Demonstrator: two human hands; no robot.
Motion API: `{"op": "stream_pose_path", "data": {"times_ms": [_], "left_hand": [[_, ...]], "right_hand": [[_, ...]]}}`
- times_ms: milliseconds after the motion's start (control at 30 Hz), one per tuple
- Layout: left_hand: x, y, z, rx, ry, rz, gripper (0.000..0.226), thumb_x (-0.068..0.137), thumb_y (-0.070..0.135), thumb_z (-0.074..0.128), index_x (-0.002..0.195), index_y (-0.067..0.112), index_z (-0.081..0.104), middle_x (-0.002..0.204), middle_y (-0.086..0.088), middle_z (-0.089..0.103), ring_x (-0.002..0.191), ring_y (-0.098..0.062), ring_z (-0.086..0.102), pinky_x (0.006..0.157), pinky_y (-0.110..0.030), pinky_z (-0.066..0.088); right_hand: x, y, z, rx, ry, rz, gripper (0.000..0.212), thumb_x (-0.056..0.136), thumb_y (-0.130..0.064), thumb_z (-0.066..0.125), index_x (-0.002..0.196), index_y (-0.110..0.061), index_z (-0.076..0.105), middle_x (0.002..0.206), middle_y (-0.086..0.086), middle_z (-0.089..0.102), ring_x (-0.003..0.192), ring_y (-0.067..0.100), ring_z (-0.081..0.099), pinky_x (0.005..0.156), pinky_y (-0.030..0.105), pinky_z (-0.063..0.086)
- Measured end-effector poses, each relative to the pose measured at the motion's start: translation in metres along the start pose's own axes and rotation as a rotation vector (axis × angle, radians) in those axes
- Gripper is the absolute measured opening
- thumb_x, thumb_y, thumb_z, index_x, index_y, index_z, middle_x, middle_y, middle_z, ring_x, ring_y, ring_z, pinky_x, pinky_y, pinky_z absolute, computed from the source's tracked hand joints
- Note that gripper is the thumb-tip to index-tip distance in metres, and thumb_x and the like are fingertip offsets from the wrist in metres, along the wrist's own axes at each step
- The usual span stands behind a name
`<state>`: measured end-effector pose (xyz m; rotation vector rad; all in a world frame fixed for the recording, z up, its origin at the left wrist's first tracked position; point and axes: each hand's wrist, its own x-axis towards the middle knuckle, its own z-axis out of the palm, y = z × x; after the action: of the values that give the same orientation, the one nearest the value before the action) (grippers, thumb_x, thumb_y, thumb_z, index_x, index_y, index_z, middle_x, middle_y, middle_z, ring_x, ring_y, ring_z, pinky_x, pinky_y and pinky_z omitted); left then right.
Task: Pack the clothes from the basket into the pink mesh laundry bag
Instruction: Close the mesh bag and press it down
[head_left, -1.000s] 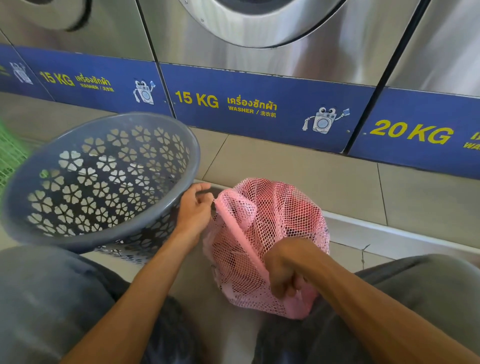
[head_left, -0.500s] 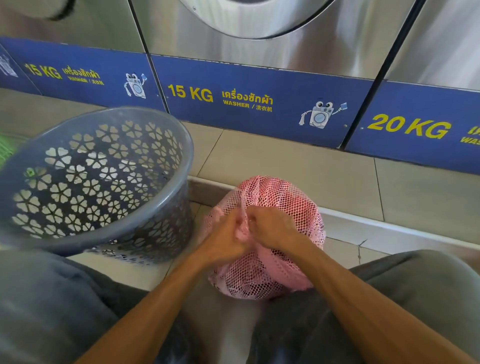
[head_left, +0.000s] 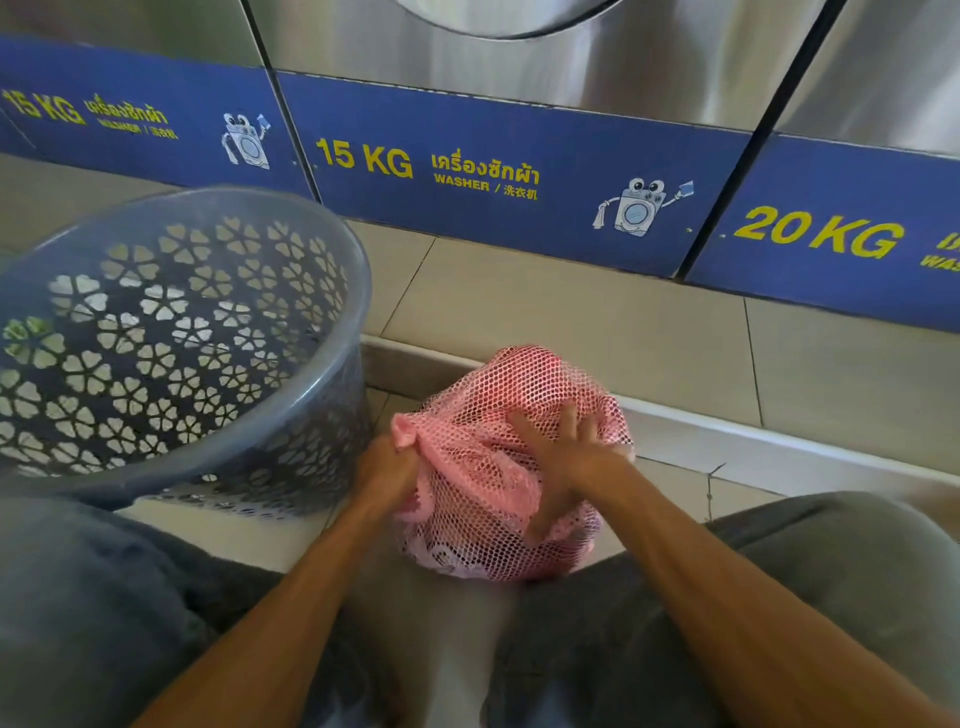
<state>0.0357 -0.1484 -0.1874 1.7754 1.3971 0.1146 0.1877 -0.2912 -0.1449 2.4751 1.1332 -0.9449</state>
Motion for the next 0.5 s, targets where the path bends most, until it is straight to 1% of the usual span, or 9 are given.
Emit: {"op": "stream_pose_path", "data": {"times_ms": [67, 133, 200, 267, 333, 400, 433, 467, 500], "left_hand": [[0.003, -0.004, -0.001, -0.02, 0.005, -0.059, 0.043, 0.103, 0.042, 0.038, 0.093, 0.009, 0.064, 0.076, -0.007, 0.063, 0.058, -0.016, 0.058, 0.035, -0.018, 0.039], [0.006, -0.007, -0.003, -0.008, -0.003, -0.05, 0.042, 0.101, 0.041, 0.041, 0.09, 0.01, 0.066, 0.084, -0.011, 0.068, 0.068, -0.022, 0.063, 0.051, -0.026, 0.05], [0.009, -0.009, -0.002, 0.029, -0.007, -0.019, 0.044, 0.099, 0.043, 0.045, 0.086, 0.008, 0.069, 0.087, -0.014, 0.071, 0.076, -0.027, 0.067, 0.07, -0.038, 0.056], [0.008, -0.011, -0.002, 0.066, -0.001, 0.006, 0.048, 0.099, 0.043, 0.046, 0.084, 0.004, 0.07, 0.083, -0.016, 0.071, 0.074, -0.028, 0.068, 0.072, -0.039, 0.057], [0.009, -0.015, 0.001, 0.002, -0.04, 0.004, 0.048, 0.1, 0.044, 0.044, 0.084, 0.006, 0.068, 0.079, -0.013, 0.069, 0.067, -0.023, 0.064, 0.064, -0.032, 0.052], [0.009, -0.018, 0.003, -0.087, -0.121, -0.029, 0.044, 0.1, 0.05, 0.042, 0.09, 0.015, 0.067, 0.081, -0.008, 0.068, 0.07, -0.019, 0.063, 0.065, -0.029, 0.05], [0.009, -0.018, 0.005, -0.128, -0.166, -0.032, 0.043, 0.098, 0.054, 0.041, 0.099, 0.019, 0.066, 0.087, -0.005, 0.068, 0.077, -0.018, 0.065, 0.068, -0.029, 0.052], [0.011, -0.02, 0.009, -0.165, -0.204, -0.03, 0.043, 0.096, 0.057, 0.042, 0.111, 0.022, 0.063, 0.096, -0.002, 0.068, 0.087, -0.019, 0.066, 0.071, -0.029, 0.053], [0.011, -0.021, 0.011, -0.193, -0.228, -0.021, 0.051, 0.093, 0.061, 0.045, 0.127, 0.024, 0.055, 0.11, -0.001, 0.066, 0.1, -0.021, 0.065, 0.078, -0.031, 0.053]], "right_hand": [[0.007, -0.002, 0.009, -0.059, 0.086, -0.005, 0.14, 0.056, -0.052, 0.089, 0.143, -0.055, -0.02, 0.16, 0.017, -0.02, 0.146, 0.049, -0.008, 0.107, 0.073, 0.019], [0.013, 0.0, 0.007, -0.033, 0.26, -0.027, 0.122, 0.062, -0.049, 0.086, 0.144, -0.056, -0.004, 0.159, 0.021, 0.008, 0.143, 0.048, 0.016, 0.105, 0.064, 0.031], [0.019, 0.005, 0.003, 0.084, 0.428, -0.03, 0.103, 0.067, -0.042, 0.084, 0.141, -0.051, 0.013, 0.144, 0.019, 0.035, 0.132, 0.041, 0.038, 0.099, 0.055, 0.043], [0.023, 0.008, 0.0, 0.169, 0.54, 0.027, 0.099, 0.066, -0.041, 0.083, 0.141, -0.038, 0.019, 0.133, 0.015, 0.044, 0.123, 0.035, 0.044, 0.096, 0.049, 0.045], [0.026, 0.009, -0.002, 0.156, 0.576, 0.133, 0.105, 0.062, -0.052, 0.083, 0.143, -0.033, 0.018, 0.142, 0.019, 0.038, 0.13, 0.038, 0.037, 0.102, 0.053, 0.038], [0.033, 0.013, 0.001, 0.161, 0.479, 0.25, 0.121, 0.06, -0.067, 0.078, 0.15, -0.037, 0.002, 0.159, 0.023, 0.008, 0.145, 0.046, 0.012, 0.11, 0.065, 0.02], [0.035, 0.017, 0.004, 0.195, 0.407, 0.295, 0.129, 0.059, -0.071, 0.076, 0.15, -0.039, -0.009, 0.161, 0.022, -0.009, 0.147, 0.047, 0.001, 0.111, 0.068, 0.013], [0.037, 0.021, 0.008, 0.28, 0.336, 0.32, 0.134, 0.058, -0.072, 0.076, 0.149, -0.041, -0.018, 0.16, 0.021, -0.019, 0.146, 0.049, 0.0, 0.11, 0.069, 0.012], [0.038, 0.026, 0.012, 0.411, 0.265, 0.313, 0.138, 0.057, -0.07, 0.078, 0.148, -0.041, -0.022, 0.16, 0.021, -0.02, 0.145, 0.051, 0.007, 0.11, 0.068, 0.016]]}}
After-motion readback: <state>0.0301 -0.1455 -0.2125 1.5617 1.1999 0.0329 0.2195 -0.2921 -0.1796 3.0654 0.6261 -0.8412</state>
